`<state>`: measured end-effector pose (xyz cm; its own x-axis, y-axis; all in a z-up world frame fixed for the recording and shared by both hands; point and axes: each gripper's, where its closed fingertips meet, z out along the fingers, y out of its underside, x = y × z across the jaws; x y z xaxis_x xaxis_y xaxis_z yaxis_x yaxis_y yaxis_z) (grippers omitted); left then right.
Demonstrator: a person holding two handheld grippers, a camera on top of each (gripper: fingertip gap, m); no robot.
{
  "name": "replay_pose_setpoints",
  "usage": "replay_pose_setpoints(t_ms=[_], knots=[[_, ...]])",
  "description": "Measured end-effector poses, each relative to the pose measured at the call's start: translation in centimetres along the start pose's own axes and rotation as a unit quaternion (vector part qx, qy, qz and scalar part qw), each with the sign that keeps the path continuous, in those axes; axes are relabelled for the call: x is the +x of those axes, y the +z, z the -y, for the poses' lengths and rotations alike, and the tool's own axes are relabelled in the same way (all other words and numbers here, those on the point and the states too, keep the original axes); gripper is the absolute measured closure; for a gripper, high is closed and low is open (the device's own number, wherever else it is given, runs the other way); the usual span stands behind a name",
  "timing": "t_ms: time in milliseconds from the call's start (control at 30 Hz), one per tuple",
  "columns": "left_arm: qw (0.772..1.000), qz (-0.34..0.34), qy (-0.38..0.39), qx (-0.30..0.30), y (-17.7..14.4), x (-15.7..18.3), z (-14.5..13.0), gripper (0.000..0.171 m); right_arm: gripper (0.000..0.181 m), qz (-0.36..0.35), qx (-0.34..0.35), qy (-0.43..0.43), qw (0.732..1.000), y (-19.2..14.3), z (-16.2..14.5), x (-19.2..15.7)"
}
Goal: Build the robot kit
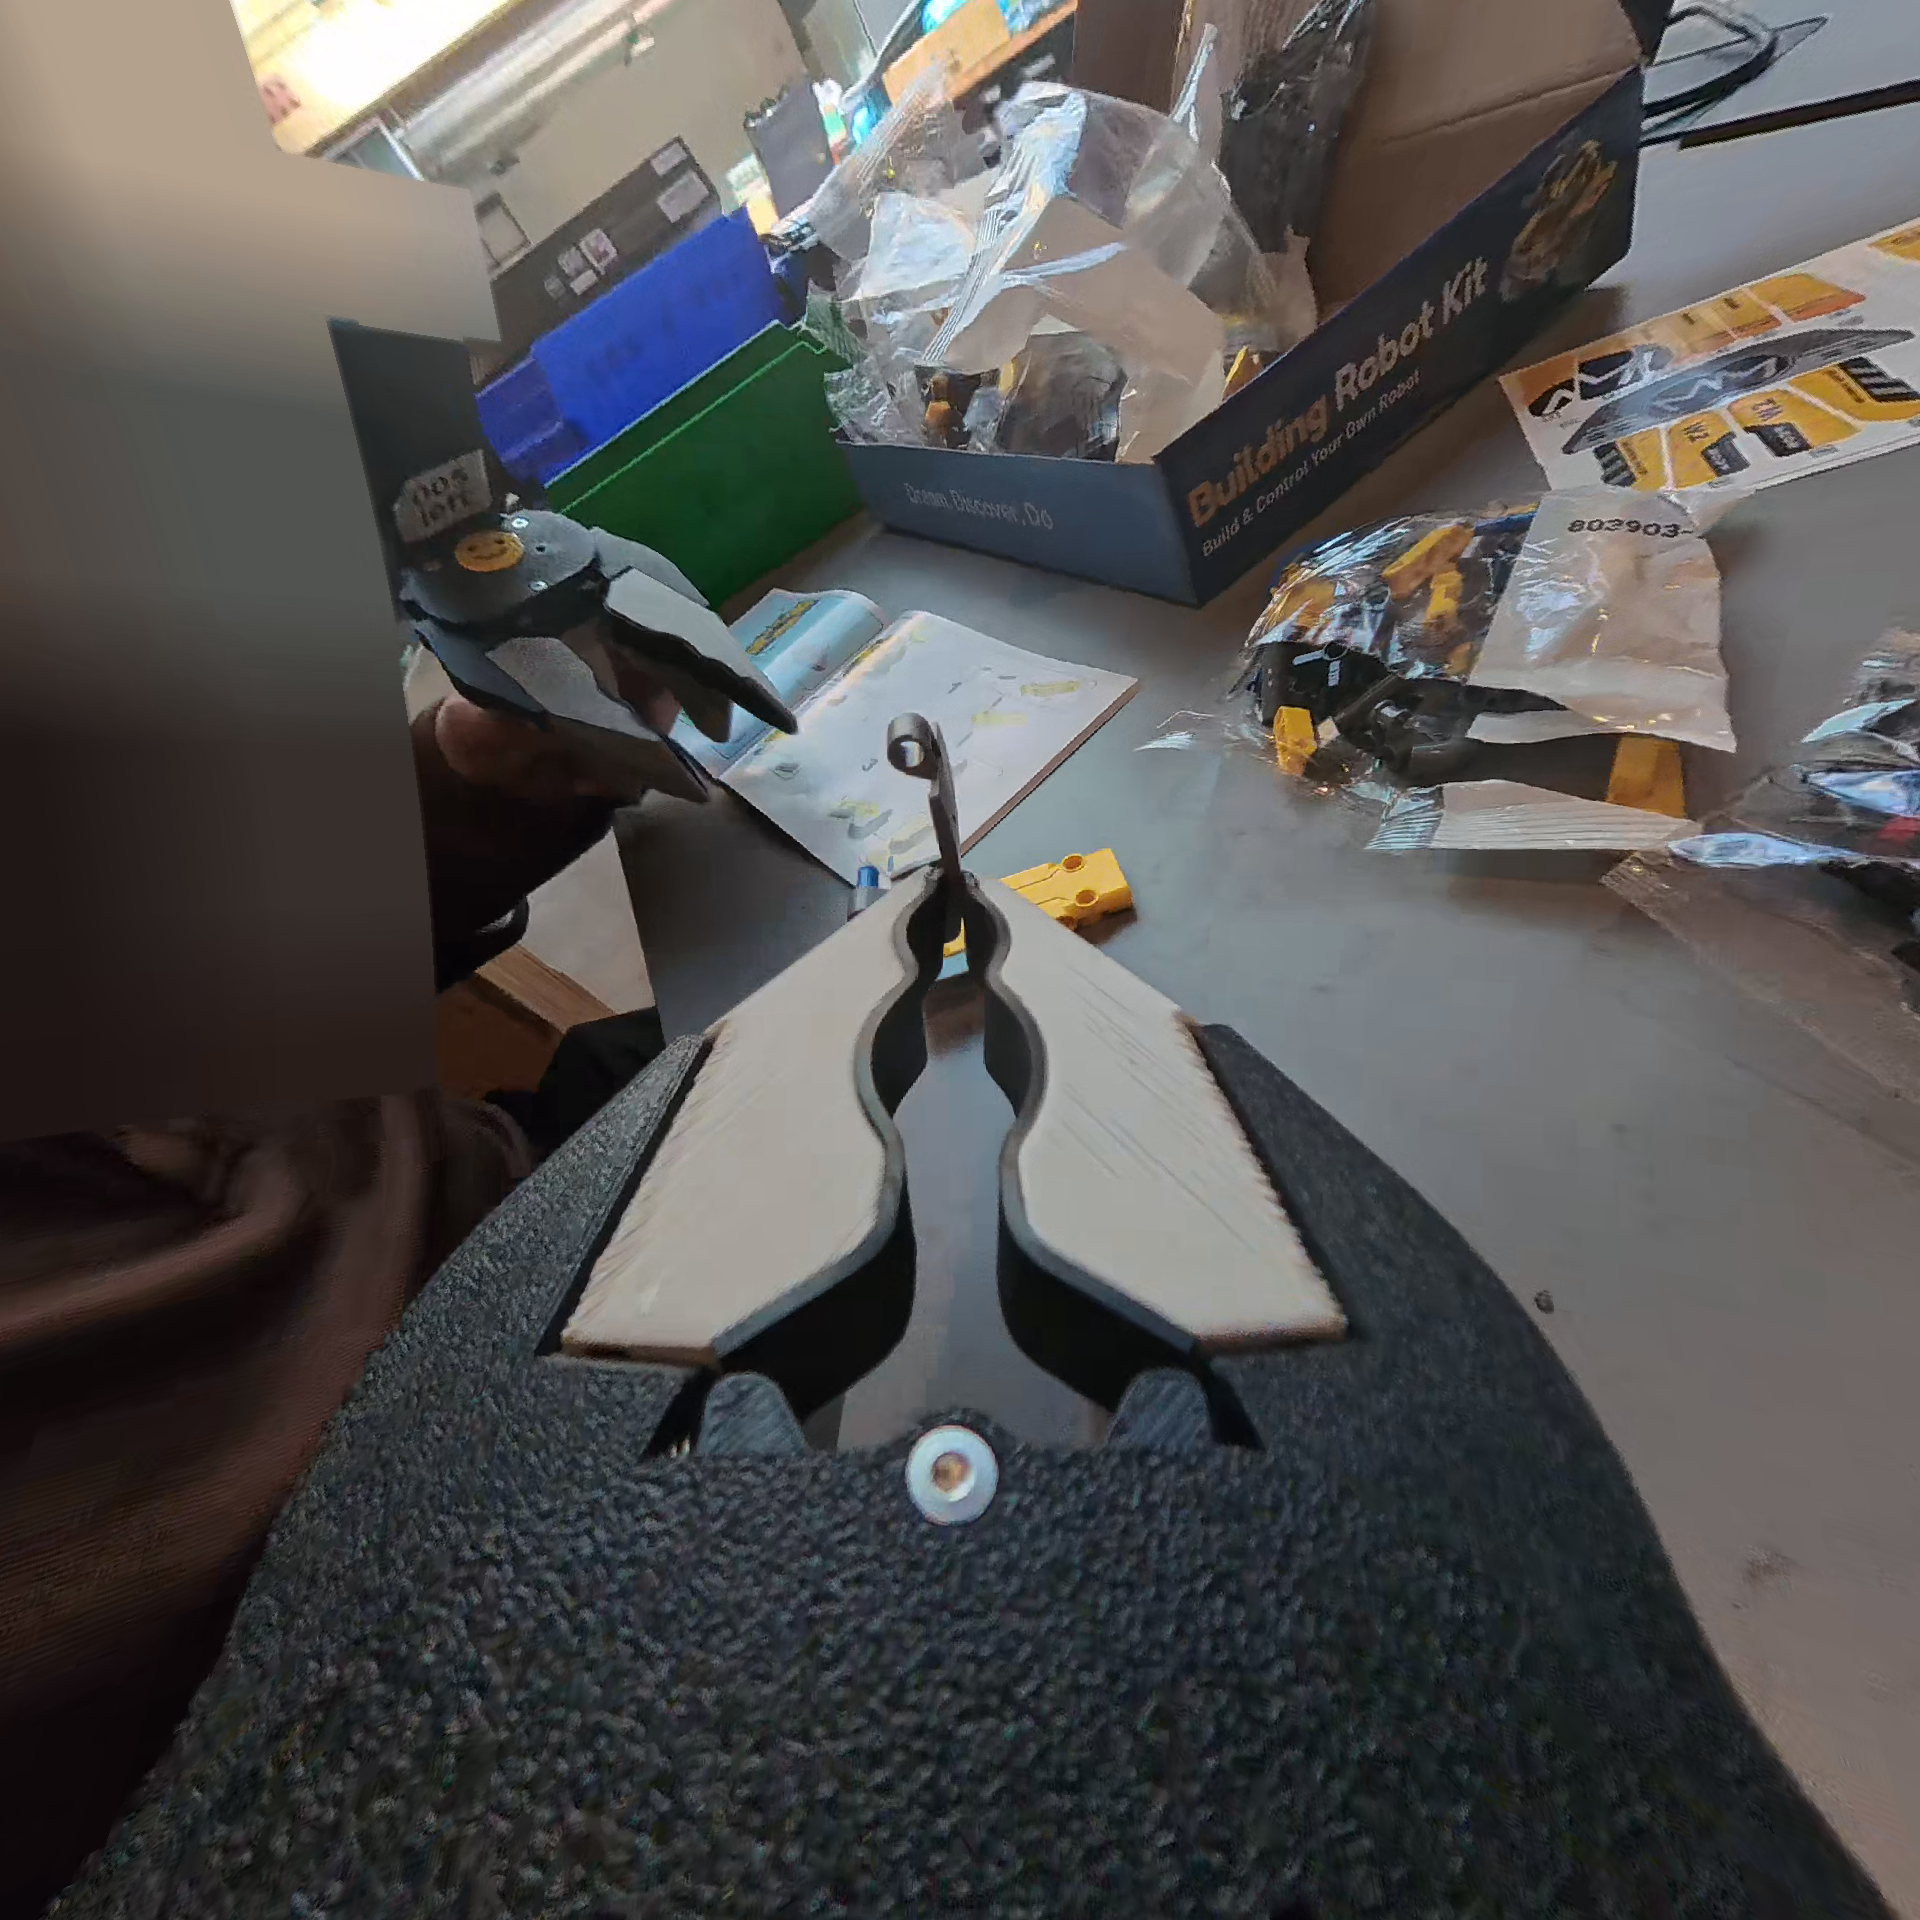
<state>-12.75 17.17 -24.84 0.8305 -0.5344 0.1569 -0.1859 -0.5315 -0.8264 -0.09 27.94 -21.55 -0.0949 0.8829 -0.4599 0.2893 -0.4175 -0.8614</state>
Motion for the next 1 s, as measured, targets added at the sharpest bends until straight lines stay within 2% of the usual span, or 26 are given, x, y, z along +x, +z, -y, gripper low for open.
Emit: replay_pose_setpoints(t_ms=[67, 167, 467, 733, 900, 1000], knots=[[1.0, 0.014, 0.013, -0.025, 0.8, -0.8, -0.8, 0.128, 0.179, 0.029, -0.016, 0.011, 0.999, 0.2, -0.3, -0.2], [0.998, 0.023, 0.036, -0.04, 1.4, -1.1, -0.6, 0.128, 0.179, 0.016, -0.046, 0.0, 0.999, 0.6, -0.5, 0.6], [0.997, -0.029, 0.055, -0.052, 5.0, 3.0, 1.3, 0.127, 0.179, 0.008, -0.144, -0.021, 0.989, 2.3, -3.0, 0.1], [0.989, 0.018, 0.122, -0.076, 9.4, 3.2, 2.5, 0.125, 0.179, -0.009, -0.146, 0.009, 0.989, 2.6, -3.8, 0.7], [0.99, 0.019, 0.117, -0.079, 10.5, 3.3, 2.6, 0.129, 0.179, -0.018, -0.175, -0.003, 0.984, 3.0, -4.7, 0.8], [0.989, 0.043, 0.11, -0.086, 10.2, 3.3, 2.0, 0.127, 0.178, -0.018, -0.186, -0.004, 0.982, 3.1, -5.0, 0.8]])
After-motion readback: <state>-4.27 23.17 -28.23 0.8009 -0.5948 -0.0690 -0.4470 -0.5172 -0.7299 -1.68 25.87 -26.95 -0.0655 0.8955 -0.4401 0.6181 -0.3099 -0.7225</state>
